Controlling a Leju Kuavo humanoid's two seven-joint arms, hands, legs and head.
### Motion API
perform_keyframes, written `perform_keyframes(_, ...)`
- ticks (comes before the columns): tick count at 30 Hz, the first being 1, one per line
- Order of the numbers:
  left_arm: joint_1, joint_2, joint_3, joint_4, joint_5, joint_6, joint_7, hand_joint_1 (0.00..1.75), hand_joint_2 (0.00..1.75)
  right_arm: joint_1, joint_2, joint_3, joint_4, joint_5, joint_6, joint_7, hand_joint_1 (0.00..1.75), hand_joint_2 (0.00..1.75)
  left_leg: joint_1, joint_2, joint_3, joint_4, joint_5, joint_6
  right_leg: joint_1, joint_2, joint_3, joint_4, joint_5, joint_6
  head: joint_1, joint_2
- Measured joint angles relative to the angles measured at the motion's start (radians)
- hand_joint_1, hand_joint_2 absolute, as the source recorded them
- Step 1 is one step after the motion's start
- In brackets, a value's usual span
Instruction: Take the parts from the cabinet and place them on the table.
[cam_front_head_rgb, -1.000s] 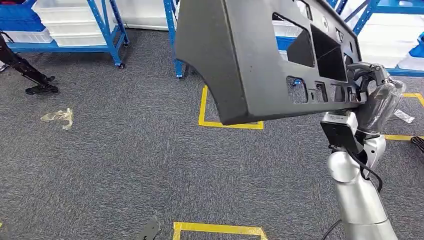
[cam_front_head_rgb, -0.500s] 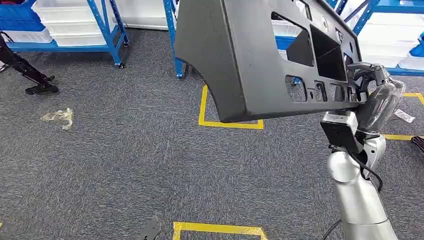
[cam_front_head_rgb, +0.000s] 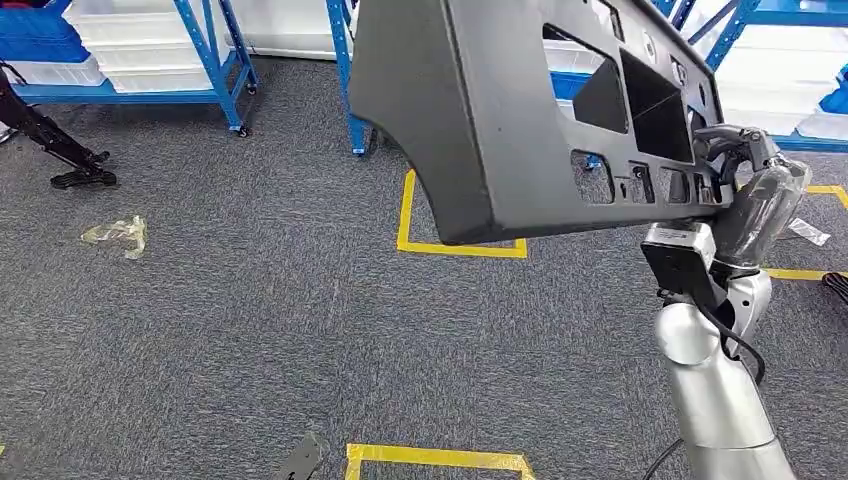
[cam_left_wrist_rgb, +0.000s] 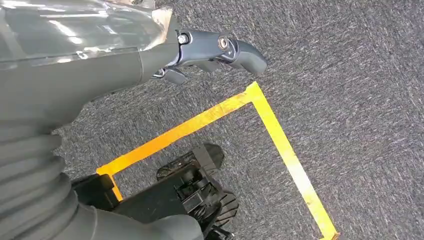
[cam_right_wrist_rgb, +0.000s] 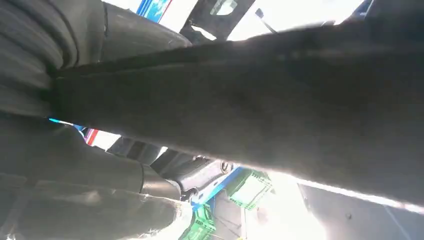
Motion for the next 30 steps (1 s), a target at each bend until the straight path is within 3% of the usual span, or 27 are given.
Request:
perform_keyframes(7,0.000,0.000,0.000,0.000,-0.002,-0.004,0.000,0.00,1.75,0.000,0.000,0.000,0.000,-0.001,0.000,0.000,1.75,1.75,0.000,0.000,0.000,0.000,0.000,0.000,0.000,0.000,0.000,0.000,0.000,0.000,0.000,0.000)
perform_keyframes(8,-0.001,0.001,0.000,0.000,-0.003,-0.012,-0.001,0.00,1.75,0.000,0.000,0.001,0.000,-0.002,0.004,0.000,1.75,1.75,-0.006,0.001,-0.003,0.005,-0.010,0.009,-0.011,0.000,0.001,-0.005,0.001,0.005,-0.001,0.000)
perform_keyframes(10,0.000,0.002,0.000,0.000,-0.008,-0.022,-0.002,0.00,1.75,0.000,0.000,0.003,0.000,-0.003,0.010,0.000,1.75,1.75,-0.005,0.000,-0.001,0.003,-0.013,0.019,-0.012,0.000,0.004,-0.008,-0.001,0.010,-0.001,0.000)
perform_keyframes(12,0.001,0.003,-0.001,0.000,-0.010,-0.025,-0.002,0.00,1.75,0.001,-0.001,0.005,0.000,-0.003,0.012,0.000,1.75,1.75,-0.002,0.000,0.004,-0.009,-0.017,0.030,-0.007,0.001,0.010,0.008,0.015,0.026,0.000,0.000)
perform_keyframes(14,0.001,0.004,-0.001,-0.001,-0.010,-0.026,-0.003,0.00,1.75,0.000,-0.002,0.008,0.000,-0.003,0.013,0.000,1.75,1.75,0.004,-0.001,0.028,-0.019,-0.019,0.040,-0.009,-0.002,-0.019,0.053,-0.010,0.023,0.003,0.000)
perform_keyframes(15,0.000,0.005,0.000,-0.002,-0.010,-0.027,-0.003,0.00,1.75,-0.001,-0.003,0.009,0.000,-0.003,0.013,0.000,1.75,1.75,0.005,-0.001,0.031,-0.019,-0.020,0.042,-0.009,-0.002,-0.049,0.113,-0.034,0.017,0.004,0.000)
perform_keyframes(17,0.001,0.004,-0.001,-0.002,-0.010,-0.028,-0.003,0.00,1.75,0.002,-0.005,0.009,0.000,-0.004,0.013,-0.001,1.75,1.75,0.006,0.000,0.034,-0.018,-0.025,0.041,-0.009,-0.002,-0.141,0.266,-0.090,0.010,0.003,0.000)
perform_keyframes(18,0.003,0.004,-0.002,-0.002,-0.010,-0.031,-0.003,0.00,1.75,0.006,-0.005,0.009,0.000,-0.005,0.013,0.000,1.75,1.75,0.006,0.000,0.036,-0.018,-0.028,0.038,-0.011,-0.002,-0.175,0.316,-0.101,0.011,0.004,0.000)
perform_keyframes(19,0.005,0.003,-0.002,-0.002,-0.010,-0.031,-0.003,0.00,1.75,0.010,-0.005,0.009,0.000,-0.005,0.013,0.001,1.75,1.75,0.008,0.000,0.039,-0.017,-0.031,0.034,-0.014,-0.002,-0.185,0.316,-0.092,0.021,0.003,0.000)
perform_keyframes(20,0.006,0.003,-0.003,-0.002,-0.010,-0.031,-0.003,0.00,1.75,0.012,-0.005,0.009,0.000,-0.005,0.013,0.001,1.75,1.75,0.011,-0.001,0.045,-0.016,-0.036,0.028,-0.017,-0.002,-0.172,0.272,-0.067,0.033,0.004,0.000)
perform_keyframes(21,0.007,0.003,-0.004,-0.002,-0.010,-0.031,-0.003,0.00,1.75,0.013,-0.005,0.009,0.000,-0.005,0.013,0.001,1.75,1.75,0.017,-0.001,0.054,-0.014,-0.042,0.020,-0.023,-0.003,-0.135,0.183,-0.022,0.046,0.003,0.000)
perform_keyframes(22,0.007,0.004,-0.005,-0.002,-0.010,-0.029,-0.003,0.00,1.75,0.012,-0.005,0.009,0.000,-0.005,0.013,0.001,1.75,1.75,0.022,-0.001,0.061,-0.010,-0.050,0.009,-0.031,-0.005,-0.091,0.082,0.028,0.066,0.004,0.000)
perform_keyframes(23,0.007,0.007,-0.005,-0.001,-0.010,-0.029,-0.003,0.00,1.75,0.014,-0.005,0.009,0.000,-0.004,0.013,0.001,1.75,1.75,0.019,-0.001,0.063,-0.004,-0.060,-0.004,-0.039,-0.012,-0.068,0.021,0.051,0.079,0.006,0.000)
perform_keyframes(24,0.006,0.009,-0.005,-0.002,-0.010,-0.029,-0.003,0.00,1.75,0.013,-0.005,0.012,0.002,-0.004,0.013,0.000,1.75,1.75,0.021,-0.001,0.062,0.004,-0.065,-0.011,-0.028,-0.009,-0.075,0.018,0.013,0.050,0.011,0.000)
perform_keyframes(25,0.005,0.009,-0.006,-0.002,-0.010,-0.029,-0.003,0.00,1.75,0.015,-0.006,0.013,0.003,-0.005,0.013,0.001,1.75,1.75,0.016,0.000,0.056,0.001,-0.071,-0.018,-0.025,-0.010,-0.064,0.025,0.024,0.030,0.008,0.000)
perform_keyframes(27,0.007,0.010,-0.006,-0.002,-0.010,-0.028,-0.003,0.00,1.75,0.020,-0.006,0.013,0.003,-0.005,0.013,0.003,1.75,1.75,0.021,0.003,0.070,0.004,-0.081,-0.023,-0.025,-0.006,-0.061,0.025,0.022,0.011,0.003,0.000)
perform_keyframes(28,0.005,0.011,-0.006,-0.003,-0.010,-0.028,-0.003,0.00,1.75,0.019,-0.006,0.014,0.002,-0.004,0.013,0.003,1.75,1.75,0.027,0.004,0.060,0.010,-0.082,-0.028,-0.031,-0.002,-0.047,0.026,0.018,0.005,0.002,0.000)
perform_keyframes(29,0.004,0.010,-0.006,-0.005,-0.010,-0.028,-0.004,0.00,1.75,0.017,-0.006,0.013,0.000,-0.004,0.013,0.002,1.75,1.75,0.028,0.006,0.045,0.050,-0.071,-0.032,-0.028,-0.001,-0.034,0.024,0.011,-0.003,0.001,0.000)
perform_keyframes(30,0.003,0.009,-0.006,-0.005,-0.010,-0.028,-0.004,0.00,1.75,0.014,-0.006,0.013,0.000,-0.003,0.013,0.002,1.75,1.75,0.028,0.006,0.004,0.124,-0.066,-0.038,-0.025,-0.001,-0.023,0.024,0.003,-0.015,-0.002,0.000)
